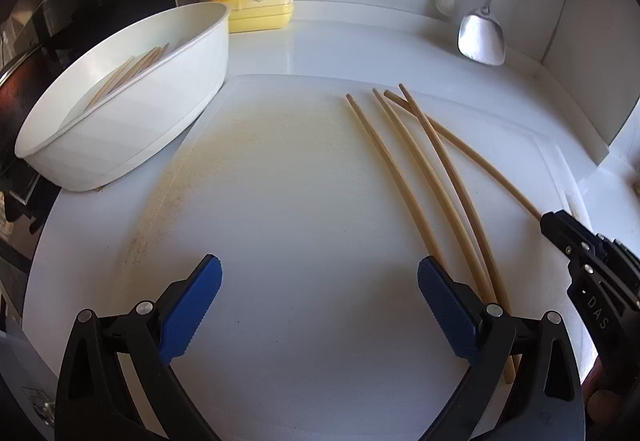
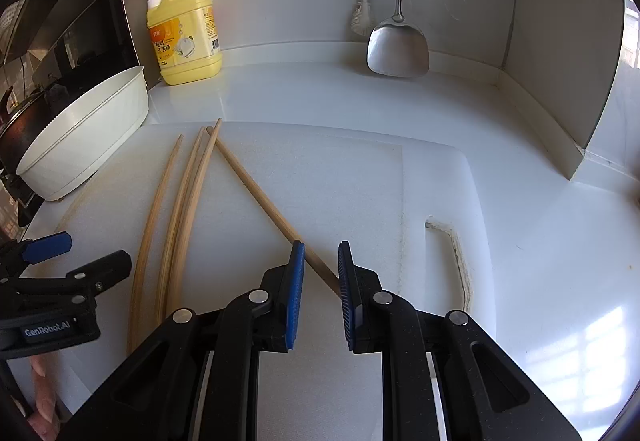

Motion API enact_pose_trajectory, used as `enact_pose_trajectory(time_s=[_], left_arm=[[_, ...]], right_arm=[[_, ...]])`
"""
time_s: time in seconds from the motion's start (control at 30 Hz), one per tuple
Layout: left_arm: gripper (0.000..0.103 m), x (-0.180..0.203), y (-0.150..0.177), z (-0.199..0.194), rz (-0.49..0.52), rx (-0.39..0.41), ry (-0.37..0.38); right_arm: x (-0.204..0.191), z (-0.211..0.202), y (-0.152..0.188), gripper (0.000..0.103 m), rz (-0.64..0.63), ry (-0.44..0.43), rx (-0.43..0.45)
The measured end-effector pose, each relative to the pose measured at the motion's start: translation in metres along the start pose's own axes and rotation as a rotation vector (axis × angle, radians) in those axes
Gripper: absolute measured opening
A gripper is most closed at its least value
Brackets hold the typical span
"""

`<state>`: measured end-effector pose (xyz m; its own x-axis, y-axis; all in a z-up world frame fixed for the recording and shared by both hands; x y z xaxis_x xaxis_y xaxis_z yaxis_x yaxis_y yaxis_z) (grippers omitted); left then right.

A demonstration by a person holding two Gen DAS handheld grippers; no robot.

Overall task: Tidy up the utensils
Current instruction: 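Push one wooden chopstick away from the others with the right tool fingers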

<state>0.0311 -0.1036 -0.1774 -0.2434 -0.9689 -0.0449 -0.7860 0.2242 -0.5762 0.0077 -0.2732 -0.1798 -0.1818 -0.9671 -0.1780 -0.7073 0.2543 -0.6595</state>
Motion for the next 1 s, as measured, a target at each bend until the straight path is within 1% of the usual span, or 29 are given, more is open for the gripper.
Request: enact_pose_trajectory(time_s=[0.03, 0.1, 0.17, 0.33, 0.4, 0.47, 0.5, 0.6, 0.73, 0.9, 1.0], left_arm=[[0.097, -0.003, -0.001, -0.003, -0.023, 0.014, 0.013], [0.097, -0.006, -0.004, -0.008, -0.037, 0.040, 0.018], [0.097, -0.003, -0.008, -0.010, -0.020, 0.052, 0.018], [0.097, 0.012, -0.012, -0.008, 0.000, 0.049, 0.035], [0.097, 0.016, -0.011, -0.003, 0.017, 0.036, 0.024], [0.097, 0.018, -0.008, 0.001, 0.024, 0.022, 0.020], [0.097, 0.019, -0.006, 0.003, 0.024, 0.016, 0.020], [0.097, 0.019, -0.004, 0.002, 0.036, 0.024, 0.002], [0.097, 0.019, -0.003, 0.000, 0.030, 0.032, -0.004], [0.097, 0.020, -0.003, 0.001, 0.017, 0.030, -0.047], [0.097, 0.019, -0.005, 0.003, -0.012, 0.028, -0.067]], right_arm=[[0.000, 0.000, 0.000, 0.016, -0.001, 0.000, 0.000], [0.000, 0.000, 0.000, 0.016, -0.001, 0.002, -0.001], [0.000, 0.000, 0.000, 0.016, -0.001, 0.003, -0.001], [-0.002, -0.001, 0.000, 0.016, -0.010, 0.008, 0.000], [-0.003, -0.002, 0.000, 0.017, -0.021, 0.010, 0.001], [-0.004, -0.001, 0.000, 0.021, -0.033, 0.010, -0.002], [-0.005, -0.001, 0.000, 0.021, -0.040, 0.007, -0.004], [-0.005, 0.001, -0.001, 0.021, -0.060, -0.001, -0.012], [-0.007, 0.004, -0.001, 0.028, -0.095, -0.022, -0.026], [-0.010, 0.007, -0.004, 0.028, -0.154, -0.048, -0.038], [-0.012, 0.011, -0.007, 0.028, -0.187, -0.076, -0.062]])
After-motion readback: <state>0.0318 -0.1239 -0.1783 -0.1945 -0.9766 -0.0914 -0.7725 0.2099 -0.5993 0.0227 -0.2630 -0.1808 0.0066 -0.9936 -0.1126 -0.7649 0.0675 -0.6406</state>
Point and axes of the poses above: each gripper's, at about its wrist camera, not at the fingertips, and z roughly the way its jaws point, x to its right, y to its underside, the point moved 8 cm from there along z, roughly the way its jaws point, and after that the axes turned 10 degrees about z, right-handed, at the moved point
